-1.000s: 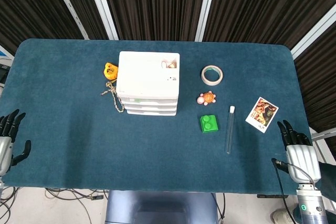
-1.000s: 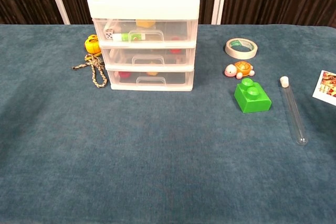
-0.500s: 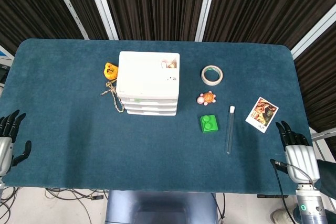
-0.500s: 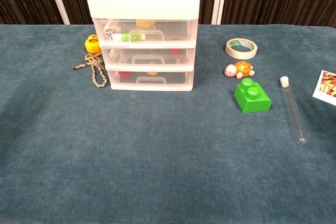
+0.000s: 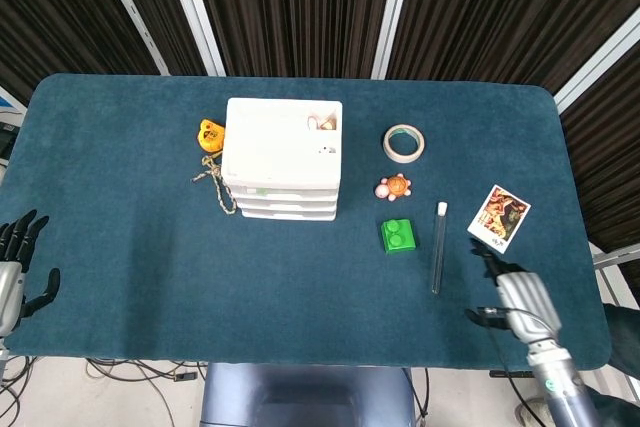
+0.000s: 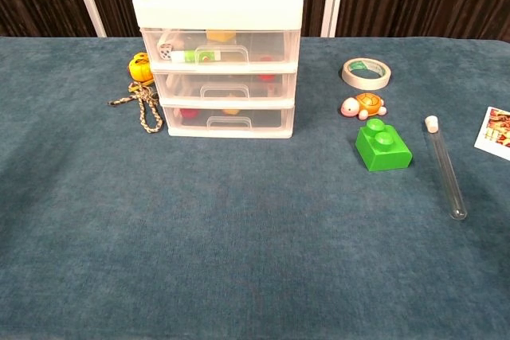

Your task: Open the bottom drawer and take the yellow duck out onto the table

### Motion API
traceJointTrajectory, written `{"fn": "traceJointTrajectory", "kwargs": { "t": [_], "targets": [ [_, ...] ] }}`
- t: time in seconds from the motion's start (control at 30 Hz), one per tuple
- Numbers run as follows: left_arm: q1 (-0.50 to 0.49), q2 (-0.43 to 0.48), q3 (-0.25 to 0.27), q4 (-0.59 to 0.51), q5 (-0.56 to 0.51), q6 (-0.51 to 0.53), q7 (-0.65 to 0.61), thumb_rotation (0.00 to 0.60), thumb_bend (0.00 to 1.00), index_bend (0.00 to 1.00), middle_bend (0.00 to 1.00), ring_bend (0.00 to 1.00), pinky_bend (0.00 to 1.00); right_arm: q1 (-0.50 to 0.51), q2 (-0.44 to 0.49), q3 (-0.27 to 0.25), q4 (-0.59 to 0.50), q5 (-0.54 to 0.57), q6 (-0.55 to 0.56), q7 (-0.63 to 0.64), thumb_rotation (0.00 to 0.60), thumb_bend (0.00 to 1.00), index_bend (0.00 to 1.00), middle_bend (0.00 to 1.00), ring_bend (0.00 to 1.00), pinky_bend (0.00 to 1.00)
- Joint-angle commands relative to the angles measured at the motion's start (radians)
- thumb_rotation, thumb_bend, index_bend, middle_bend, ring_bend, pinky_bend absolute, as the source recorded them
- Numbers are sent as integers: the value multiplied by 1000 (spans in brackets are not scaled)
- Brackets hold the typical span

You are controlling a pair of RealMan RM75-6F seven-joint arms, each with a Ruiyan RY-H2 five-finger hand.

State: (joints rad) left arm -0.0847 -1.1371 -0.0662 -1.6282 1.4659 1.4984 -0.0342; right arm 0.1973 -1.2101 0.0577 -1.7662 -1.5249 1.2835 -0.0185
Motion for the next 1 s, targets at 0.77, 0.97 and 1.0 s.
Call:
{"fn": "traceJointTrajectory", "kwargs": {
  "t": [0.77,0.97,1.0],
  "targets": [
    [-7,11,-9,-7,-26,-26,-40,600,477,50,0,0,0,393,-456,168,43,407,-437,-101,600,507,61,584,780,966],
    [-9,15,-11,-13,-36,-37,-44,600,476,50,0,0,0,459,-567,205,151,484,-464,-91,600,634,66,612,801,978],
    [-9,15,-11,-14,-37,-38,-44,600,476,50,0,0,0,472,-582,210,168,499,-472,-94,600,635,65,614,805,978]
  ]
}}
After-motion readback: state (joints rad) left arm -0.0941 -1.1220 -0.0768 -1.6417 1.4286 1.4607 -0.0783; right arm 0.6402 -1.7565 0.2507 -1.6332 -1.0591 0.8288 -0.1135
